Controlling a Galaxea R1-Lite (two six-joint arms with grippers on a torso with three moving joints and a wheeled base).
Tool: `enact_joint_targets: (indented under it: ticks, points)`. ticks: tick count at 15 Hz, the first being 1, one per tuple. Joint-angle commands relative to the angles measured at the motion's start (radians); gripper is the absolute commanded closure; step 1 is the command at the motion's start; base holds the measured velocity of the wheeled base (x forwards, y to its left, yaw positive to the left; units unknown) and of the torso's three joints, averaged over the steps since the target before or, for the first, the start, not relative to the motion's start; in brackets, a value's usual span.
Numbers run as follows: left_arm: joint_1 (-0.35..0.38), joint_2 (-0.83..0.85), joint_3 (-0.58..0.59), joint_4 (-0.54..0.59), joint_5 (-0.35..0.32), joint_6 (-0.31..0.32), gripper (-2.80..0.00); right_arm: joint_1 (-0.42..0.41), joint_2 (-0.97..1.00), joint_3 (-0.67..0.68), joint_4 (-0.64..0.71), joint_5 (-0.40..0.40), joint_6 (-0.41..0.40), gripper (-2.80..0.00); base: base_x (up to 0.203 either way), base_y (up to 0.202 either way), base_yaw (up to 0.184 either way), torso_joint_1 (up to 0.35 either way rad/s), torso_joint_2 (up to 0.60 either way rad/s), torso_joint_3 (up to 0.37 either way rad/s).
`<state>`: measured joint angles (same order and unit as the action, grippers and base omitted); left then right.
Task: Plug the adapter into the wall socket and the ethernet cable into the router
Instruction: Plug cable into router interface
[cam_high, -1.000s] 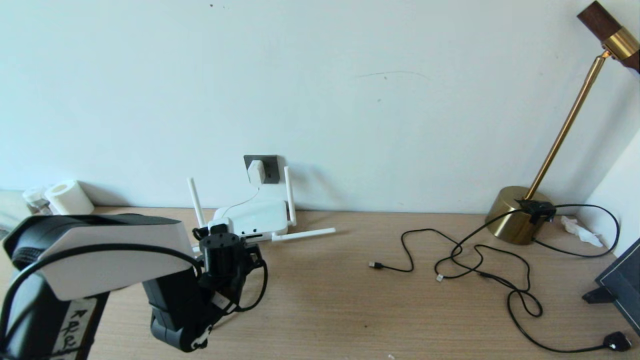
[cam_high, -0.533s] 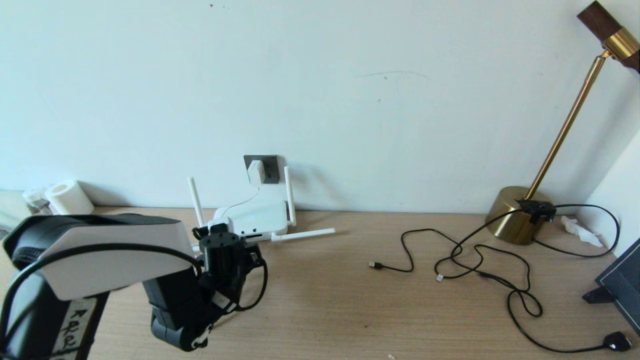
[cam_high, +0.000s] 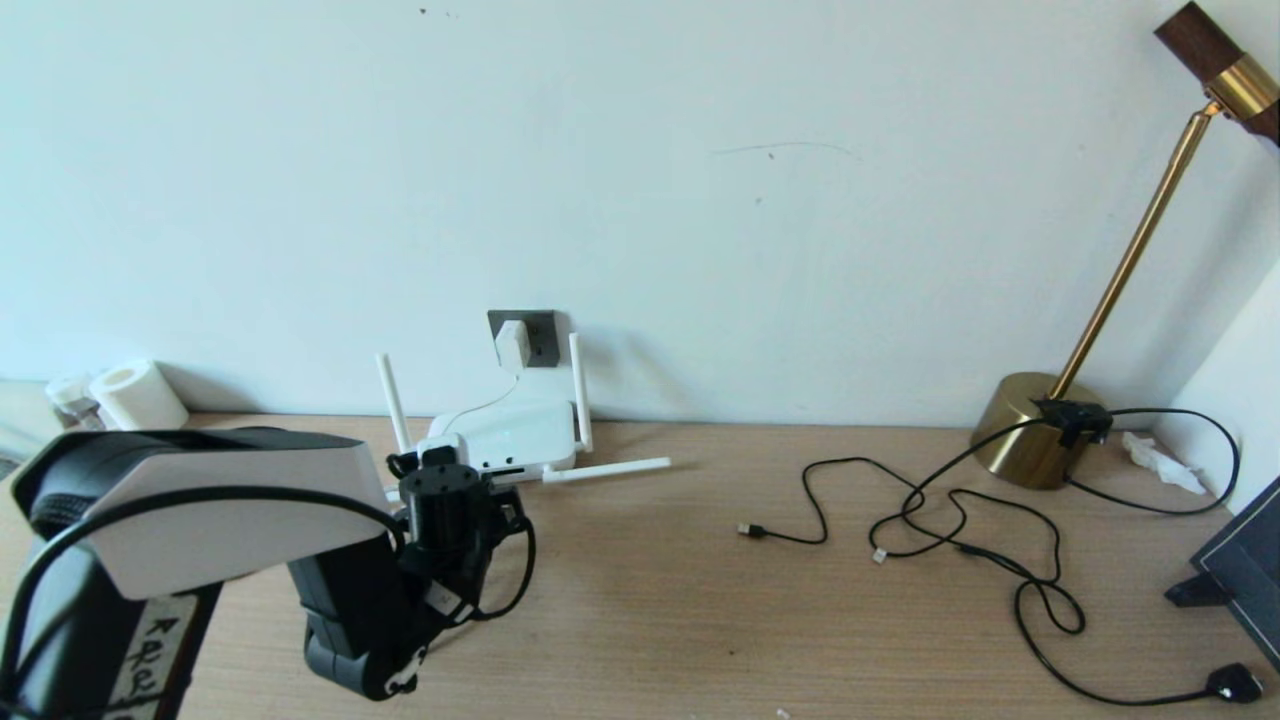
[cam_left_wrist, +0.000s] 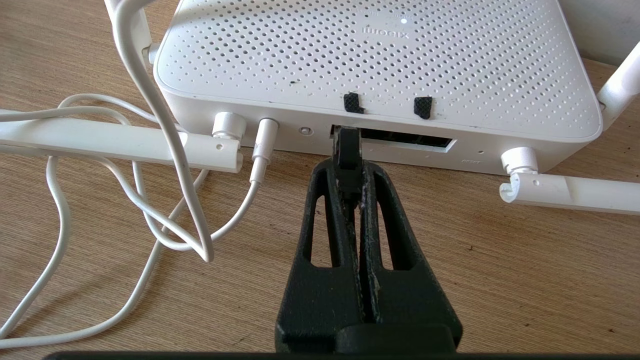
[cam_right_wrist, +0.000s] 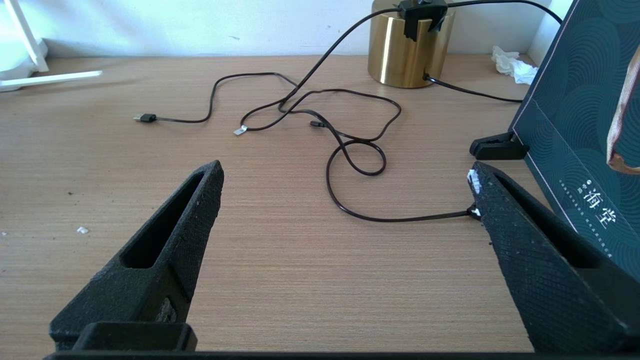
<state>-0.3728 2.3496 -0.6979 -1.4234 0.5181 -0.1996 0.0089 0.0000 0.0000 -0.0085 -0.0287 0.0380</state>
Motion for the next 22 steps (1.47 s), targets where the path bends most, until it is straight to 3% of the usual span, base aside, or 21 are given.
enact_joint_targets:
  ticks: [1,22]
  points:
    - [0.001,0.000,0.000,-0.008,0.003,-0.001,0.00,0.000,0.001,0.000,-0.001,0.000,0.000,-2.80,0.000,0.000,0.000,0.000,0.00,0.000]
    - [0.017,0.003,-0.014,-0.008,-0.042,0.033,0.00,0.000,0.001,0.000,-0.001,0.000,0.000,-2.80,0.000,0.000,0.000,0.000,0.00,0.000]
